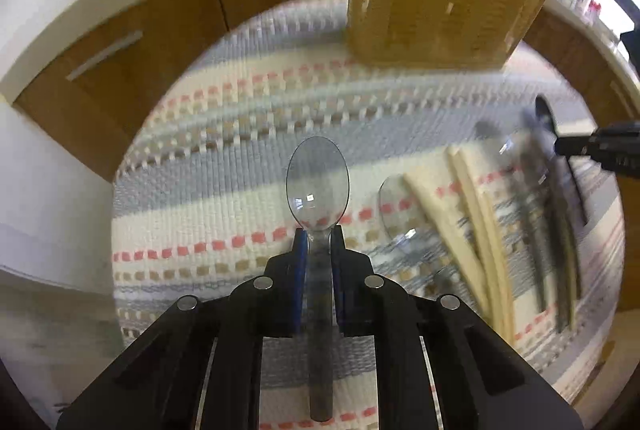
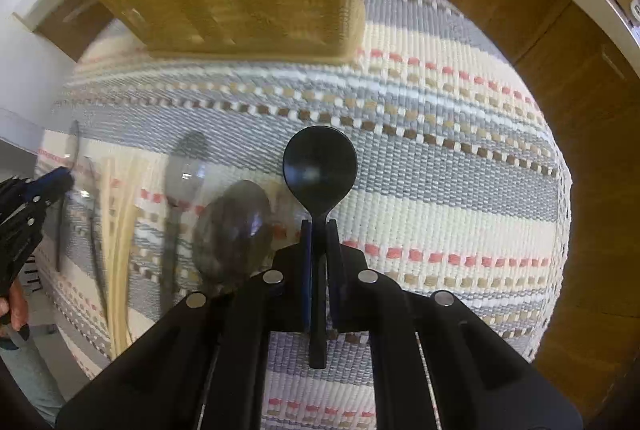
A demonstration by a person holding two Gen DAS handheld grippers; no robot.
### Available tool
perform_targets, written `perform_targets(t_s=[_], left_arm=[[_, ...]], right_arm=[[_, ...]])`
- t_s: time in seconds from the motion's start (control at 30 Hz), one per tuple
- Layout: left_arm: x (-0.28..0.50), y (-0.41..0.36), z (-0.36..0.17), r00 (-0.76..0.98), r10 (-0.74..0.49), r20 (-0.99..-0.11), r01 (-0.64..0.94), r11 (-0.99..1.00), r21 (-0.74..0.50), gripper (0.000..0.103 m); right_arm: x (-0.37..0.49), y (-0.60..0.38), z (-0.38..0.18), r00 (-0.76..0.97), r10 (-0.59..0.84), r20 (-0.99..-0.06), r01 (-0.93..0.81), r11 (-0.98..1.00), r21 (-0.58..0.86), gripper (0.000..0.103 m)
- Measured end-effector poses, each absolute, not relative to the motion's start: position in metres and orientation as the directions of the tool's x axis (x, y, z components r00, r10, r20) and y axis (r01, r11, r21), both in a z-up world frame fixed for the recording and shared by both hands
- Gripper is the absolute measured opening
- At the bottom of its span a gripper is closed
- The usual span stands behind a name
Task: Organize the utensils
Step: 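Lift both held spoons and carry them above the yellow basket, then open both tools to drop the spoons into the yellow basket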
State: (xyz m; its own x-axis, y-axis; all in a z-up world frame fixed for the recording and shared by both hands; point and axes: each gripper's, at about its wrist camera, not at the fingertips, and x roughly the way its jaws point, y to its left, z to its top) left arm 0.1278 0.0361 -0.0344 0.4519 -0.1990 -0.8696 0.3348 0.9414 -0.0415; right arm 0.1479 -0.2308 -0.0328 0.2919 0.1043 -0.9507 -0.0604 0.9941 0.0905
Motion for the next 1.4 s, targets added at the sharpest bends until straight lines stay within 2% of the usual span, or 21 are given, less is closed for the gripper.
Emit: perform_targets(t_s=[0.2,0.33,0.47,0.7,0.87,1.03,1.17,1.23,1.3,1.4], left_arm=[[0.112,0.042,0.045,0.629,-0.350,-0.694,0.354,0.924,-0.146,0.010],[0.118,0.034,0.100,0.728,-0.418,-0.544,0.381,0.906,-0.186,0.010],[0.131,0.014,0.136,0.802,-0.428,-0.418,0.389,0.904,-0.179,0.010],[0.175,-0.010,0.150,0.887,-0.397,-0.238,0.358,0.914,-0.191,0.010],[0.204,-0.019,0.139,0.903,-0.381,-0.196,0.343,0.917,-0.203,0.010],[0.217,-0.032,0.119,0.909,-0.369,-0.191,0.344,0.926,-0.154,0.010],[0.220,-0.033,0.111,0.907,-0.375,-0.192,0.348,0.924,-0.159,0.011],[0.219,-0.031,0.109,0.901,-0.388,-0.194,0.358,0.917,-0.173,0.017],[0.215,-0.026,0.108,0.896,-0.398,-0.199,0.363,0.912,-0.189,0.038],[0.203,-0.019,0.110,0.888,-0.410,-0.207,0.371,0.906,-0.203,0.042]], right_arm=[[0.121,-0.235,0.035,0.491,0.211,-0.845,-0.133,0.977,0.167,0.005],[0.117,-0.232,0.091,0.656,0.234,-0.718,-0.176,0.972,0.156,0.005],[0.130,-0.232,0.134,0.792,0.201,-0.576,-0.157,0.980,0.126,0.005],[0.182,-0.239,0.147,0.897,0.132,-0.423,-0.086,0.988,0.125,0.005],[0.218,-0.240,0.128,0.918,0.084,-0.387,-0.045,0.993,0.108,0.005],[0.230,-0.243,0.101,0.920,0.077,-0.384,-0.036,0.993,0.113,0.005],[0.228,-0.247,0.089,0.919,0.103,-0.382,-0.051,0.989,0.142,0.005],[0.222,-0.247,0.088,0.919,0.109,-0.378,-0.059,0.988,0.141,0.006],[0.214,-0.249,0.089,0.917,0.118,-0.381,-0.066,0.987,0.148,0.007],[0.199,-0.254,0.092,0.907,0.143,-0.396,-0.075,0.980,0.182,0.010]])
